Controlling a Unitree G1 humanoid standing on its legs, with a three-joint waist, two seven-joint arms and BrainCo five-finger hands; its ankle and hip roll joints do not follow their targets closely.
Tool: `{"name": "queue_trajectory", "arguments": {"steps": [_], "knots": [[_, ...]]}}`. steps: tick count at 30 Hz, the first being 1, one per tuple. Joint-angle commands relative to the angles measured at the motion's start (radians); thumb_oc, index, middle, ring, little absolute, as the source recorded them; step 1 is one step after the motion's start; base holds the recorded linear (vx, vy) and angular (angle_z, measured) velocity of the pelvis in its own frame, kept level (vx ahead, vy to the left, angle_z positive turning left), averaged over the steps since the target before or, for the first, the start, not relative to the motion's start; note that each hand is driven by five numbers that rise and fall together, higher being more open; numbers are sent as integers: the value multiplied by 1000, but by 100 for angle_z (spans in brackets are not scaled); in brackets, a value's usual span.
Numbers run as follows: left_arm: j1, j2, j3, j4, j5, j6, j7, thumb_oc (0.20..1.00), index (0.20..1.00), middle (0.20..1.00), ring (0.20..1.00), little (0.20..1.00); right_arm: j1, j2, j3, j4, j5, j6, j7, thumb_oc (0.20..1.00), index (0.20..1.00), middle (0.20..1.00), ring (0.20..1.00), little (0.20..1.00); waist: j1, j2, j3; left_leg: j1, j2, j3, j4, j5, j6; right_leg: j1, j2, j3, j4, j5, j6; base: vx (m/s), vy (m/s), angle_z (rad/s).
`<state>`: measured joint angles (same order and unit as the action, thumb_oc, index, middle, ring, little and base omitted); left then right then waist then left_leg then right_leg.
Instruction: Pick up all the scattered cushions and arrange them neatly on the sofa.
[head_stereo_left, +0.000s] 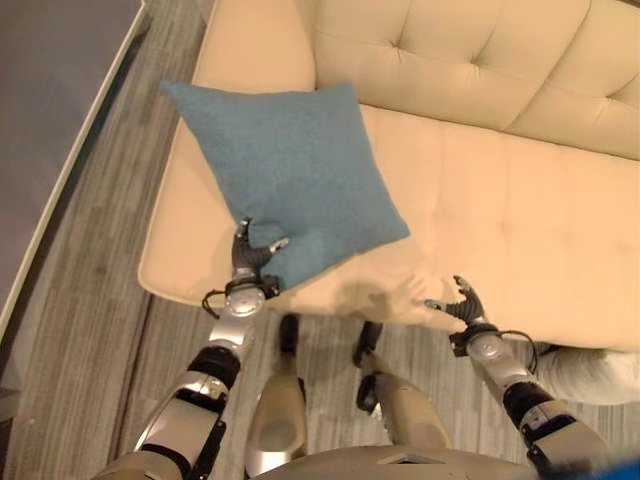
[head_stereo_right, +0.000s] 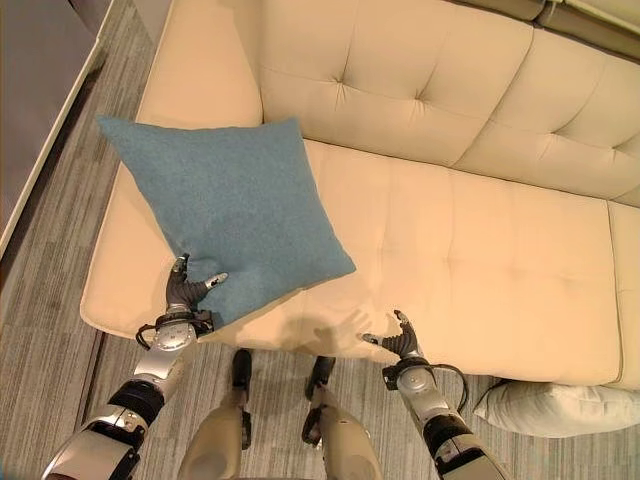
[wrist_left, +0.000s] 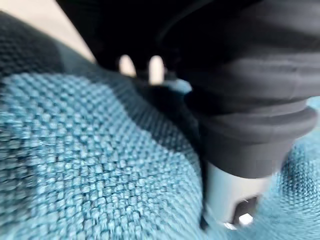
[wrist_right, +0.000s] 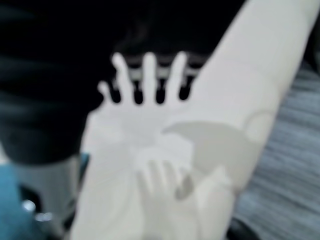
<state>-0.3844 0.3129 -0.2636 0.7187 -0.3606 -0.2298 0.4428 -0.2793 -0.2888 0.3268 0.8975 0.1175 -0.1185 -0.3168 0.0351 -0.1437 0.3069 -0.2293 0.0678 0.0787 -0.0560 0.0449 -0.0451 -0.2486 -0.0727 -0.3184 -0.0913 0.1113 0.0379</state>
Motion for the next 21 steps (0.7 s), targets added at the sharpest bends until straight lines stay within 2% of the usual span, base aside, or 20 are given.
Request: {"name": "queue_trajectory", "arguments": {"steps": [1,13,21], "knots": [[-92,-57,-79,19,21,-8,-40,200,200,200,200,200,-34,-44,26,-58,46,-52,-27,1000,1000,1000,1000,1000,-33,4,-32,-26,1,-46,-28,23,-32,5,-29,16,54,-83,96,14,8,-7],[-69,-22,-72,-217,-75,-56,-107,200,200,200,200,200,-109,-119,-37,-206,92,-86,-31,1000,1000,1000,1000,1000,-30,47,-1,-18,-6,-38,-19,19,-34,12,-37,20,61,-85,92,1,4,-5],[26,89,-31,-362,-126,-59,-235,200,200,200,200,200,-140,-172,-67,-297,246,-114,76,1000,1000,1000,1000,1000,-1,74,19,-31,-12,-40,-4,20,-39,18,-46,9,61,-86,90,-7,-8,3]]}}
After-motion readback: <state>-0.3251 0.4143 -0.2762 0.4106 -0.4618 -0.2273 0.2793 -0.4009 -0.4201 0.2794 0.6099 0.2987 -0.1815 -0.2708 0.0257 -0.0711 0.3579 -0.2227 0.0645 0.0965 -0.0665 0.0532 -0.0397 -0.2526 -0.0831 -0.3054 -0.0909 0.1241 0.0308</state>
